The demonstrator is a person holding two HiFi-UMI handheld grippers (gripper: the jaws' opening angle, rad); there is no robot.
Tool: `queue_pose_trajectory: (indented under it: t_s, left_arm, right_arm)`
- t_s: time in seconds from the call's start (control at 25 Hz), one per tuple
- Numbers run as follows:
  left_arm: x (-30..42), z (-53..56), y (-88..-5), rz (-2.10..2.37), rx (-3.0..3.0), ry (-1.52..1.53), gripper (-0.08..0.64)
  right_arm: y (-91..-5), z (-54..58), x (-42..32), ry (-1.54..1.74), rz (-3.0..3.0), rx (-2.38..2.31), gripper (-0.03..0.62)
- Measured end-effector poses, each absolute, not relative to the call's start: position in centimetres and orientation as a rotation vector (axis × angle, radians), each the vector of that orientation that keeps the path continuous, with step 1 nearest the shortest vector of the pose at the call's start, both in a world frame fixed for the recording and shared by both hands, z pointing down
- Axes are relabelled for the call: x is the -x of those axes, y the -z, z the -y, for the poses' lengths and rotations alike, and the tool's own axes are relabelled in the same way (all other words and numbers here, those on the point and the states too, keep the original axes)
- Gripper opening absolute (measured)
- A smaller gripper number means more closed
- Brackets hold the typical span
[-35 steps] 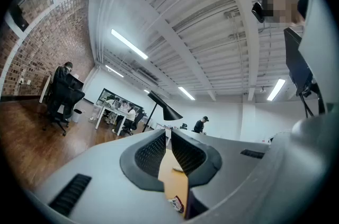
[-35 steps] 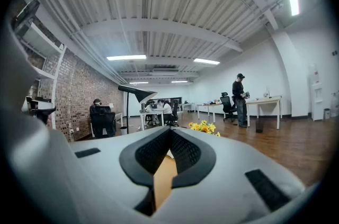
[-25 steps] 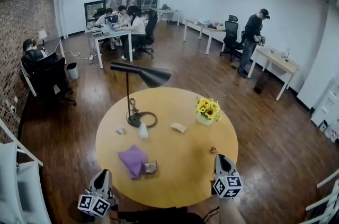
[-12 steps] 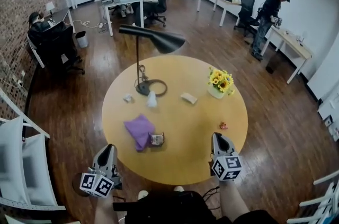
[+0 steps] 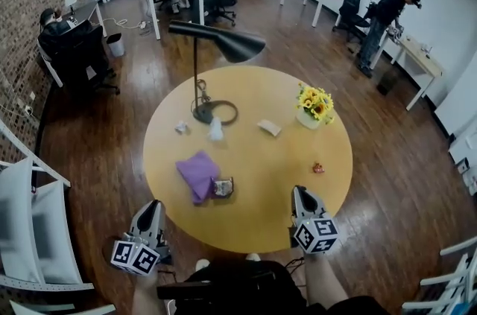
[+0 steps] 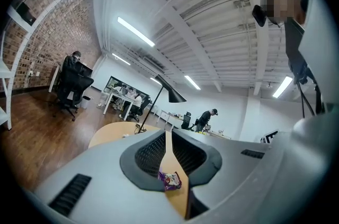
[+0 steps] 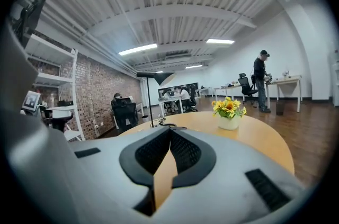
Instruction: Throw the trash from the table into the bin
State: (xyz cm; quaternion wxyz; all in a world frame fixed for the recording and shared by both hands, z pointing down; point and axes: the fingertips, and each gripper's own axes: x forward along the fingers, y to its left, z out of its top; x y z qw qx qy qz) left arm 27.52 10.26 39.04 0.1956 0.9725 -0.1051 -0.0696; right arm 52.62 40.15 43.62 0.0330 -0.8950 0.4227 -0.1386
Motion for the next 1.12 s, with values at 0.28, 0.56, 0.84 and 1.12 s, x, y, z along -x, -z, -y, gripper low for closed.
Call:
queue_pose_trajectory:
  t_s: [0.28, 0.56, 0.84, 1.12]
  left_arm:
    - [-28.2, -9.5, -39.7, 0.277, -2.717, 0.173, 0.043]
    - [-27.8, -8.5, -38.6, 0.338, -2.745, 0.230, 0.055]
    - [-26.6, -7.3, -37.7, 0.428, -2.756, 0.242, 0.130]
    - [-24.0, -7.5, -38.7, 0.540, -2.791, 0.144, 0.130]
  right_arm:
    - [-43.7, -35.3, -50.3, 0.451, -1.590, 2.634, 0.164]
    - [-46.2, -27.6, -46.7, 0.515, -2.164, 2.493, 0.371]
    - [-52.4, -21.6, -44.7, 0.671, -2.600, 2.361, 0.371]
    - [-59.2, -19.0, -43.8, 0.809, -2.893, 2.304, 0.371]
